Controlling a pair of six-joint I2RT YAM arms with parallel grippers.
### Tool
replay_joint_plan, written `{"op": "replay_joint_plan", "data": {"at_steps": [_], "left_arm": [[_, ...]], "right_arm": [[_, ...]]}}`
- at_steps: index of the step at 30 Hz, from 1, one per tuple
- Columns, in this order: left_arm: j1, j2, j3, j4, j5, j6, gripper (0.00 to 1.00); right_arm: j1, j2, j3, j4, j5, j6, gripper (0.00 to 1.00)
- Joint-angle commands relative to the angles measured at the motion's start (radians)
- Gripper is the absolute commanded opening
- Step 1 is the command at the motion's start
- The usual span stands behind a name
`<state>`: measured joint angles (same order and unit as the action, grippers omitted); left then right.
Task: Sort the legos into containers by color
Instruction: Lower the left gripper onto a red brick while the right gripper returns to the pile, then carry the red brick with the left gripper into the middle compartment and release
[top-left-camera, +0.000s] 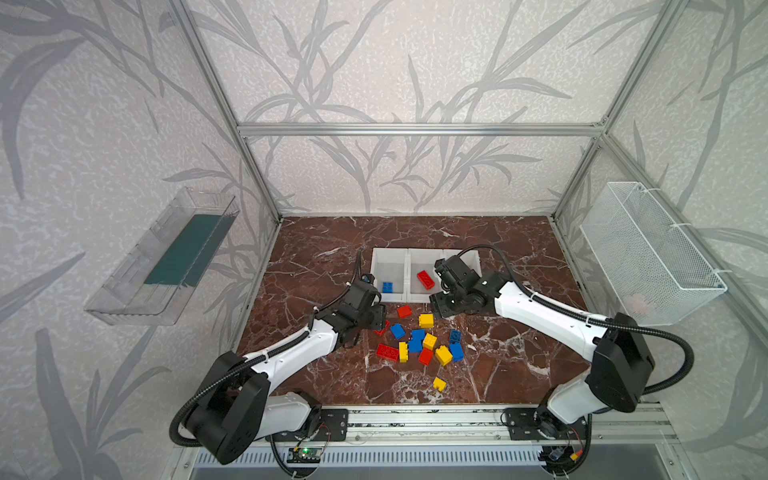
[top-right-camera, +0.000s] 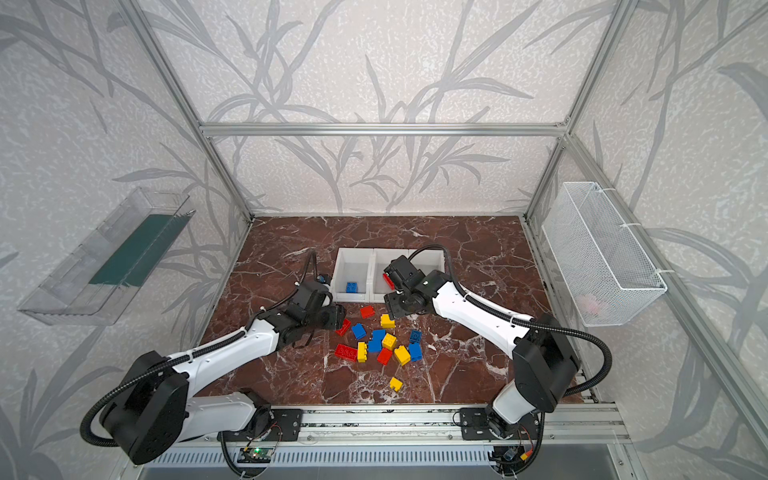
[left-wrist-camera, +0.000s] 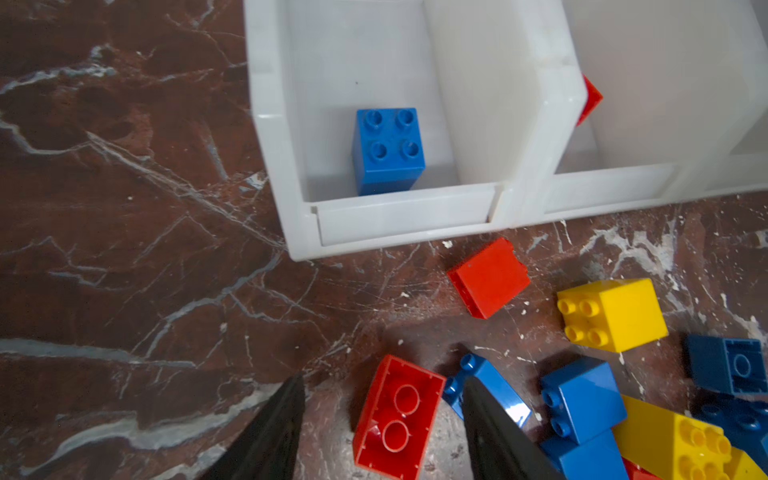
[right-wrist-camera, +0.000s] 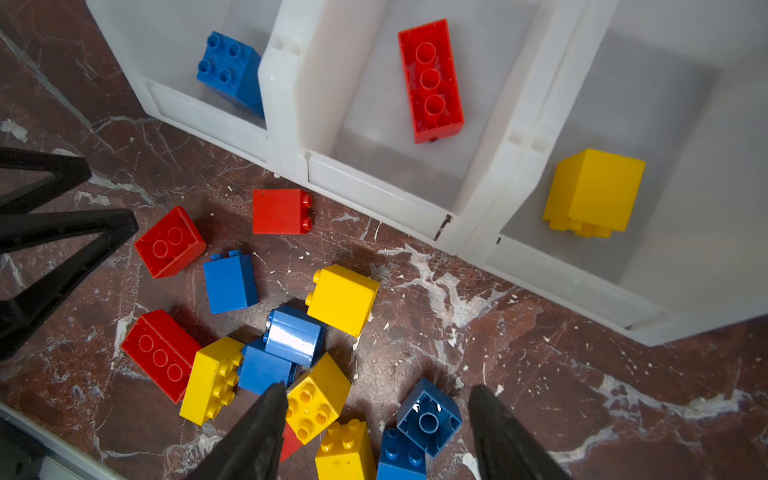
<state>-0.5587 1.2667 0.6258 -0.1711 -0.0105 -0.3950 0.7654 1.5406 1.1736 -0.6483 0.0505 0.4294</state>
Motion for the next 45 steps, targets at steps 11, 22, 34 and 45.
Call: {"op": "replay_joint_plan", "data": {"at_steps": [11, 22, 34, 45], "left_arm": [[-0.039, 0.0, 0.0, -0.087, -0.067, 0.052, 0.64], [-0.057, 0.105, 0.011, -0.042, 0.023, 0.086, 0.61], [-0.069, 0.183, 0.015, -0.027, 0.035, 0.105, 0.35], [-0.083, 0.126, 0.163, -0.091, 0.062, 0.108, 0.22]], "right_arm": [[0.019, -0.102, -0.125, 0.049, 0.026, 0.118, 0.7], [0.02, -0.129, -0.137, 0.029, 0.046, 0.127, 0.7], [0.023, -0.172, -0.171, 0.029, 0.064, 0.158, 0.69], [0.023, -0.306, -0.291, 0.071, 0.139, 0.193, 0.68]]}}
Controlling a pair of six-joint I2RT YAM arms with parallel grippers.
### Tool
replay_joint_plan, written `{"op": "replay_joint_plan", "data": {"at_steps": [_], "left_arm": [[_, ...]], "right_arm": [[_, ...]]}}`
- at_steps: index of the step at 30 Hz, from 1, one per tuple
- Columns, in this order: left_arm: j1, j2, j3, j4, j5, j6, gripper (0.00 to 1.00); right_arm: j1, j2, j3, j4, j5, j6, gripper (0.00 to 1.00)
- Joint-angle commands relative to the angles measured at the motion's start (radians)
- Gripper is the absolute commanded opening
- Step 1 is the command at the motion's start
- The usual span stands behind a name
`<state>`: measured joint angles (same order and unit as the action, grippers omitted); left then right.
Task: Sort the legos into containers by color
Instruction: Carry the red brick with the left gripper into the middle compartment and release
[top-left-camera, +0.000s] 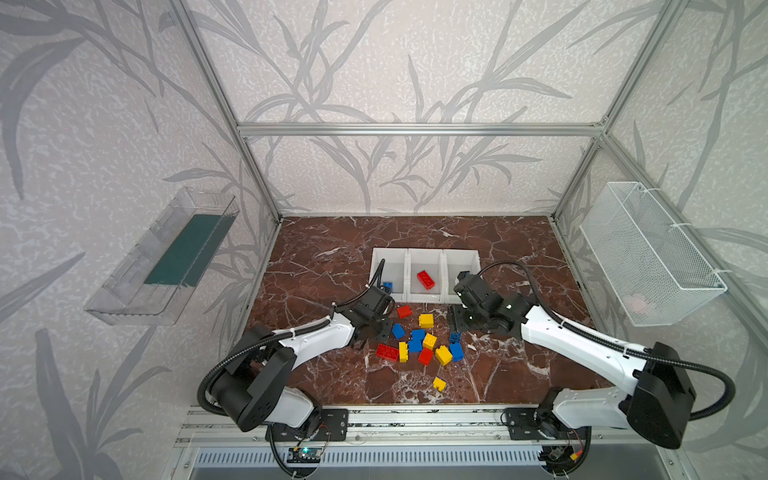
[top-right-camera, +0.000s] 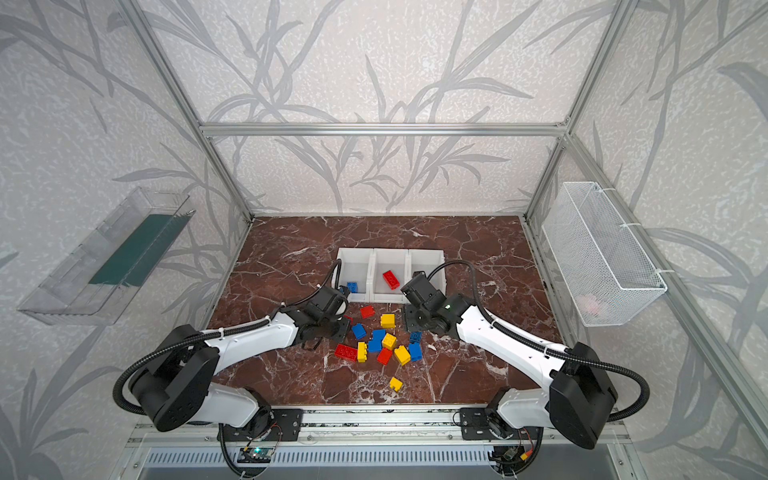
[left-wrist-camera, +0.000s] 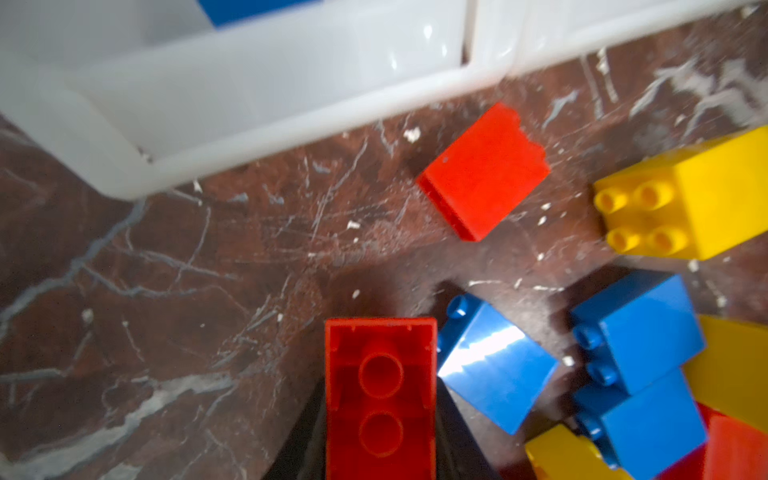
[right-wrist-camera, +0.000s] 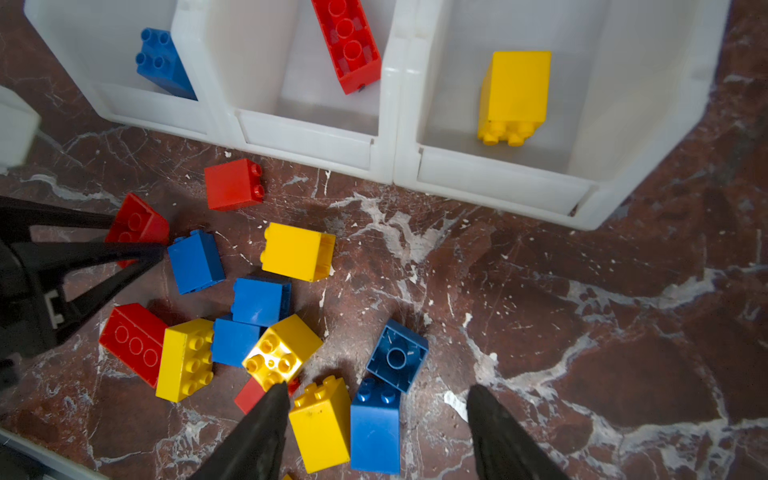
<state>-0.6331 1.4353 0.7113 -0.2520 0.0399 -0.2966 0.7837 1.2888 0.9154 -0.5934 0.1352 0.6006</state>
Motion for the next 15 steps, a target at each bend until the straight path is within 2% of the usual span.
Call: {"op": "replay_joint_plan", "data": {"at_steps": [1, 5, 15], "left_arm": [[-0.01, -0.043, 0.102, -0.002, 0.016, 0.008, 0.22], [-0.017, 0.006, 0.217, 0.035, 0.052, 0.016, 0.22], [-0.031, 0.271, 0.506, 0.025, 0.104, 0.078, 0.22]], "right_arm": [[0.005, -0.069, -0.043, 0.017, 0.066, 0.018, 0.68], [0.005, -0.127, -0.074, 0.0, 0.096, -0.001, 0.68], [0.004, -0.178, -0.113, -0.03, 0.101, 0.026, 0.68]]}}
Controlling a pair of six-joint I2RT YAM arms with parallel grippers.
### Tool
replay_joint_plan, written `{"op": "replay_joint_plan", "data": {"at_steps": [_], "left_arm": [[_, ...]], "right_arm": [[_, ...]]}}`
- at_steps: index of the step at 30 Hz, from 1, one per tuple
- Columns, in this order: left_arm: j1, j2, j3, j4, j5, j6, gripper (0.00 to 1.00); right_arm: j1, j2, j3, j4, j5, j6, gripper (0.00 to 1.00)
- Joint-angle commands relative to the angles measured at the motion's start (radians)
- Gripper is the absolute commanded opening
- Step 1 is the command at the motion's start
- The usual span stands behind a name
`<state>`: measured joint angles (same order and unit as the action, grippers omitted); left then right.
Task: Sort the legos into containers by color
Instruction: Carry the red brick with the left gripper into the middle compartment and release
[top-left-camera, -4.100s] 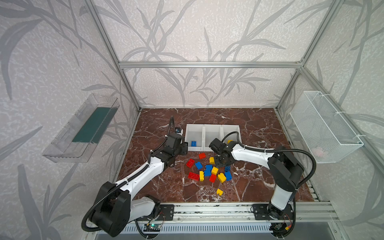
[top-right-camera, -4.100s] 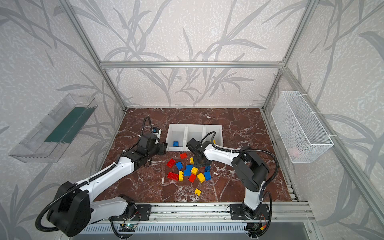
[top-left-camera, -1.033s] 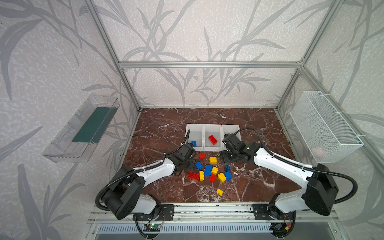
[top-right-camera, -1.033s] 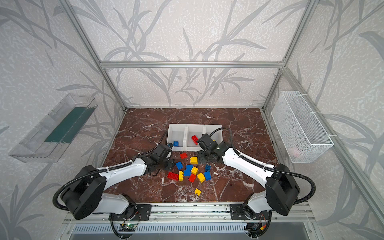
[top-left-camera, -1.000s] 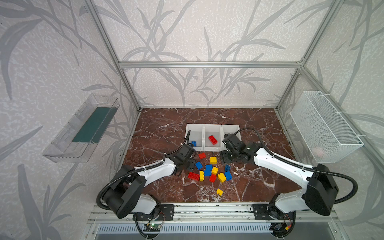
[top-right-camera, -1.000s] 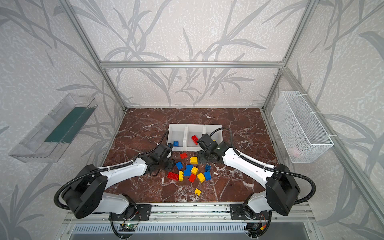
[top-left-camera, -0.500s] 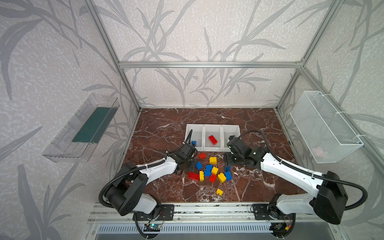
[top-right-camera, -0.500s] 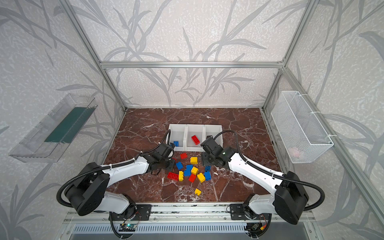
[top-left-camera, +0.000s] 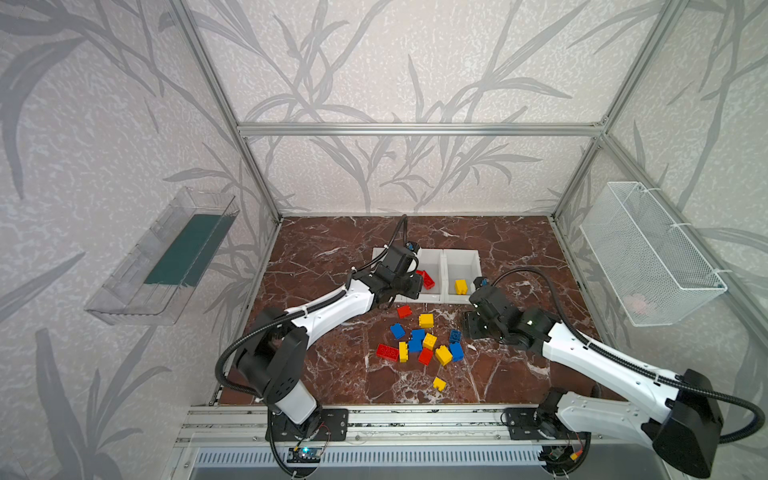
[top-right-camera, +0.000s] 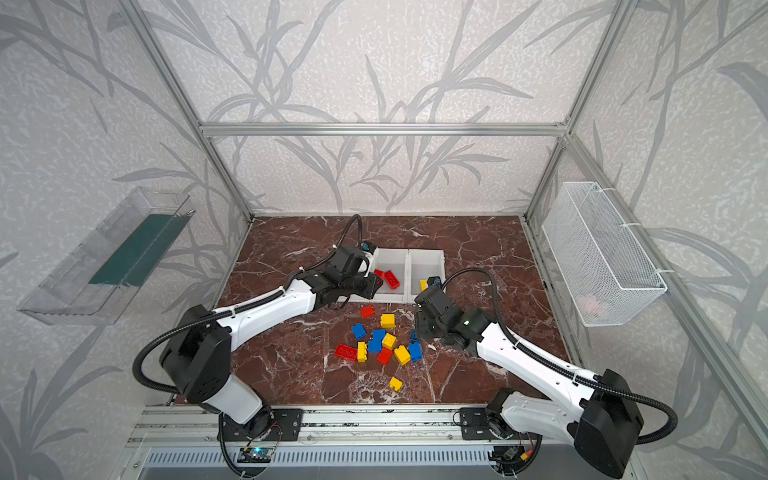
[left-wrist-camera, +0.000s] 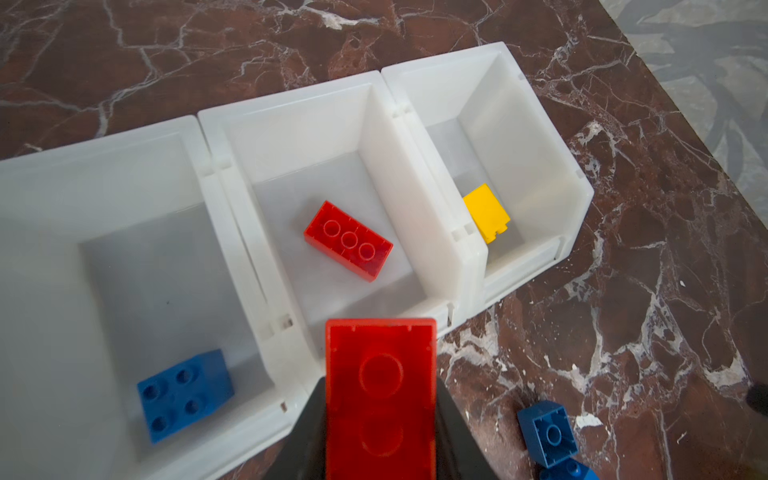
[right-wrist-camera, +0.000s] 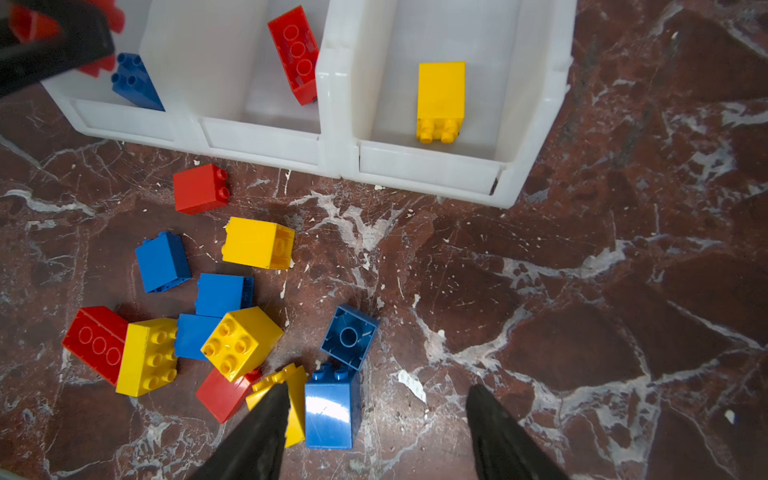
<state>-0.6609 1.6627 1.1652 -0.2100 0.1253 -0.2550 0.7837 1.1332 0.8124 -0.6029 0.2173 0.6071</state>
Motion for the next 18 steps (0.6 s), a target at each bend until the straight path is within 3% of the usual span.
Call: {"op": "replay_joint_plan", "data": {"at_steps": [1, 9, 13, 18], "left_arm": [[-0.003, 0.063, 0.067, -0.017, 0.017, 0.041, 0.22], [-0.003, 0.15, 0.153, -0.013, -0.02, 0.033, 0.27], [-0.002, 0.152, 0.155, -0.005, -0.029, 0.022, 0.55], [-0.002, 0.131, 0.134, 0.004, -0.049, 0.021, 0.64]], "right_arm": [[0.003, -0.027, -0.013, -0.02, 0.014, 0.022, 0.68], [0.003, -0.058, -0.036, -0.044, 0.017, 0.023, 0.68], [0.003, -0.071, -0.039, -0.044, 0.022, 0.022, 0.68], [0.003, -0.07, -0.039, -0.043, 0.025, 0.022, 0.69]]}}
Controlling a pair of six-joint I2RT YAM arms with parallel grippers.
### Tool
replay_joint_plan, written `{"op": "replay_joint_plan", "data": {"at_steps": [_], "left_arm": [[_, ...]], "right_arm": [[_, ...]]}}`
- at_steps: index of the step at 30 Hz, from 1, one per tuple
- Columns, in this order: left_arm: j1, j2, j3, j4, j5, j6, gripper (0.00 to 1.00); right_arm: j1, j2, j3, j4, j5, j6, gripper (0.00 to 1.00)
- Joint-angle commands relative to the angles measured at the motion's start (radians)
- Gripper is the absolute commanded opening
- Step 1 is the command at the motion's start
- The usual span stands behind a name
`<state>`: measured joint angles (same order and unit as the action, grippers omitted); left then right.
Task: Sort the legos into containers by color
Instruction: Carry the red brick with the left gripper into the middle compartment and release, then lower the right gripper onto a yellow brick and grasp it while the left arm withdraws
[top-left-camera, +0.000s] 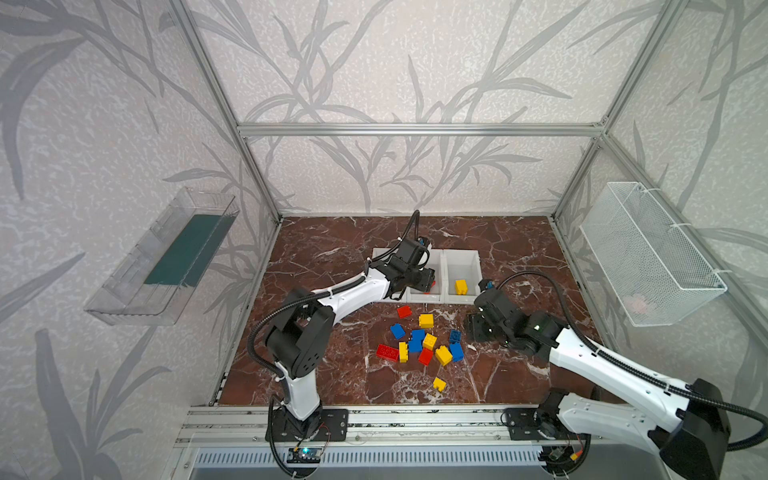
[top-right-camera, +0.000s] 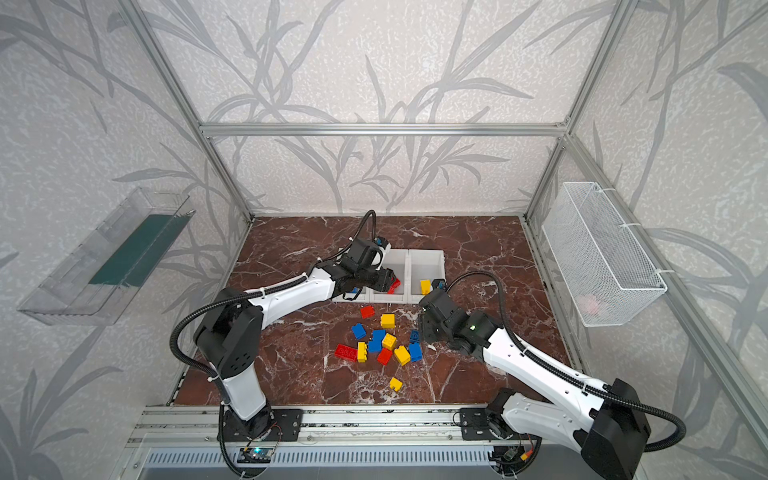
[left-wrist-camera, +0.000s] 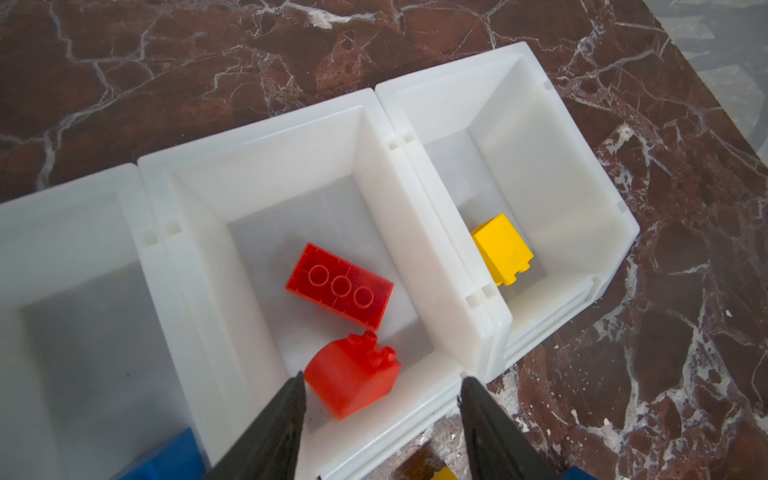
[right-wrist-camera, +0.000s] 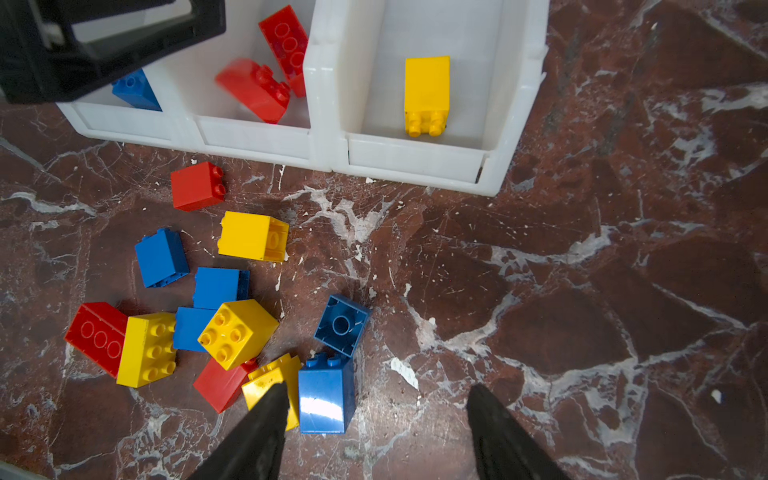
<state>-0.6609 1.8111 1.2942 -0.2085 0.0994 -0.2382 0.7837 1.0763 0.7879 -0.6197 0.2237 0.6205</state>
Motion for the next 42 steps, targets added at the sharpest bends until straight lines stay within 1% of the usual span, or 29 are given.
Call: {"op": "replay_joint_plan", "data": {"at_steps": [1, 4, 6, 10, 17, 25, 32, 38, 41, 42], "left_arm": [[-0.002, -0.024, -0.001, 0.004, -0.023, 0.002, 0.63], [-0.003, -0.058, -0.044, 0.028, -0.018, -0.019, 0.63], [-0.003, -0.098, -0.104, 0.068, -0.021, -0.034, 0.64], [0.0, -0.185, -0.193, 0.08, -0.055, -0.042, 0.64], [0.001, -0.389, -0.408, 0.125, -0.121, -0.115, 0.64], [0.006, -0.625, -0.608, 0.073, -0.215, -0.171, 0.65], [0.009, -0.829, -0.746, 0.012, -0.292, -0.238, 0.66], [0.01, -0.971, -0.836, -0.003, -0.309, -0.311, 0.66], [0.01, -1.02, -0.872, -0.002, -0.307, -0.339, 0.66], [0.01, -1.032, -0.883, 0.002, -0.305, -0.346, 0.66]], "right_arm": [[0.003, -0.012, -0.013, -0.026, 0.017, 0.009, 0.69], [0.004, -0.009, -0.009, -0.027, 0.013, 0.01, 0.69], [0.003, -0.007, -0.004, -0.033, 0.011, 0.009, 0.69], [0.004, 0.0, 0.0, -0.038, 0.009, 0.009, 0.69], [0.005, 0.049, 0.015, -0.01, -0.024, 0.01, 0.69], [0.015, 0.229, 0.12, 0.012, -0.115, -0.032, 0.69], [0.02, 0.441, 0.28, 0.034, -0.191, -0.085, 0.71], [0.028, 0.58, 0.362, 0.06, -0.206, -0.1, 0.72], [0.032, 0.625, 0.397, 0.06, -0.217, -0.107, 0.73], [0.036, 0.66, 0.409, 0.056, -0.218, -0.111, 0.73]]}}
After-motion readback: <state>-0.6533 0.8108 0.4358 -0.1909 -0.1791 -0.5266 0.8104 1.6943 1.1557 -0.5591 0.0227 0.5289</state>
